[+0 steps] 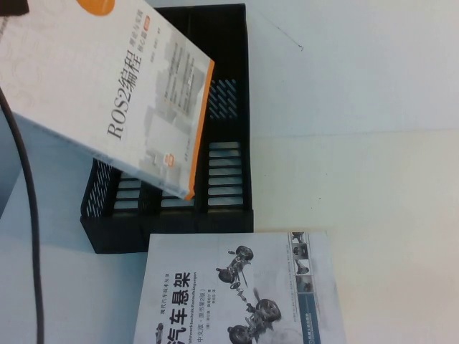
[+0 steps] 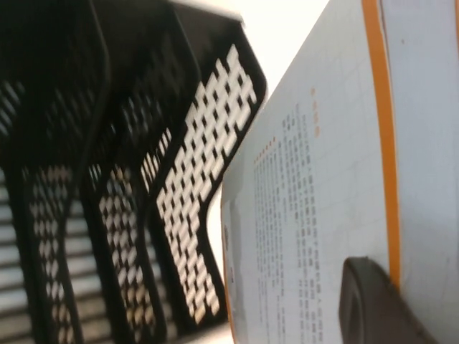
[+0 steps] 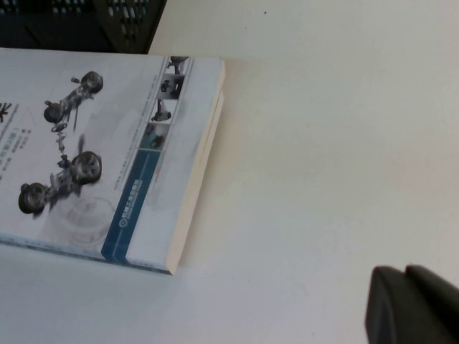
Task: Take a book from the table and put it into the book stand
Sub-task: Place the book on the book shelf
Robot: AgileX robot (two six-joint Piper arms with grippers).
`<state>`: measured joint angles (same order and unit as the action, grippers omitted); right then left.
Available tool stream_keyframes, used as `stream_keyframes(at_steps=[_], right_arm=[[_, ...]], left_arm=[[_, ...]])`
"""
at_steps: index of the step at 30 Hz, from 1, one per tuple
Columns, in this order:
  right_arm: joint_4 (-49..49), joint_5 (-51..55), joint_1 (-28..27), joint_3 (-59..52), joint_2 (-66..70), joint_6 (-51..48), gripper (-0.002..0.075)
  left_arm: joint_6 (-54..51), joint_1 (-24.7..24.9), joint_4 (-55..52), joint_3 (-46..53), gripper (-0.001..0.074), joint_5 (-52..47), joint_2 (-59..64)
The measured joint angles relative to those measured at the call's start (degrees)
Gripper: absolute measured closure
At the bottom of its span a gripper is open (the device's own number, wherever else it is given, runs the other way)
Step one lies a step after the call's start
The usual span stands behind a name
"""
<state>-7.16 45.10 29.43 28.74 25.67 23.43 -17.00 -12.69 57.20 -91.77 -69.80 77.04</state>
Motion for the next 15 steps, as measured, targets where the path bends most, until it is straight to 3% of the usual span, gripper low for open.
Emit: stream_keyframes(at_steps=[7,15], right_arm=[[0.0,-0.2,0.0,0.0,0.0,0.0,0.0726],[0.2,-0.2,0.0,0.0,0.0,0.0,0.0726]], left_arm=[[3.9,4.1,-2.7,-9.0,0.0631,4.4,7.6],[11.9,16.9,-17.9,-17.7,0.0631,9.4,14.9]])
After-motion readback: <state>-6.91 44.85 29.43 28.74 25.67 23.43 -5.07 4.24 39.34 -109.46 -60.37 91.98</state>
